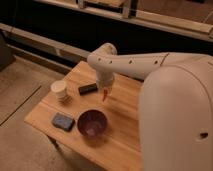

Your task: Place the pepper in the ceramic bowl

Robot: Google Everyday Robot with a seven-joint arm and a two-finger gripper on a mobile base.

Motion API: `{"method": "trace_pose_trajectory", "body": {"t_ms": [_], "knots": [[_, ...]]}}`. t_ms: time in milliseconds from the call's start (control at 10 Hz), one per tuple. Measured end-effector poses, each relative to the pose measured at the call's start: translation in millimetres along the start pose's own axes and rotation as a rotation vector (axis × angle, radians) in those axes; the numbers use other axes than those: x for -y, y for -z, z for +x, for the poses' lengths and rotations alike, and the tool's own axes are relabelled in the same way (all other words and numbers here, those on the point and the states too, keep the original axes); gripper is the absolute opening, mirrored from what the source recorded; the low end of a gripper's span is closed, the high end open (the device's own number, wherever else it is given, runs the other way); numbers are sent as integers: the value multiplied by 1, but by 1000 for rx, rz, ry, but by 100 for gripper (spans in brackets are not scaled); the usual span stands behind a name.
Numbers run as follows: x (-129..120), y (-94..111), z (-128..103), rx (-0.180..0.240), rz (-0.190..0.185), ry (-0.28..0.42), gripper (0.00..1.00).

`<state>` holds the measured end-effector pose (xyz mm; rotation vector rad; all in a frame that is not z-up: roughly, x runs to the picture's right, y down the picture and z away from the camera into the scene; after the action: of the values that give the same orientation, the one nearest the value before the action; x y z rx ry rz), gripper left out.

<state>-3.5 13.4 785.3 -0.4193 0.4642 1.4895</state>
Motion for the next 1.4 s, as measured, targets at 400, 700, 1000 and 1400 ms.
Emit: {"method": "trace_pose_trajectory", "body": {"t_ms": [400,700,1000,1400], "knots": [[-35,1,23,-19,-49,100,0],[-49,-1,34,-20,-65,141,0],[-64,3,45,-14,-75,183,0],[-81,10,60,-5,-77,220,0]]}}
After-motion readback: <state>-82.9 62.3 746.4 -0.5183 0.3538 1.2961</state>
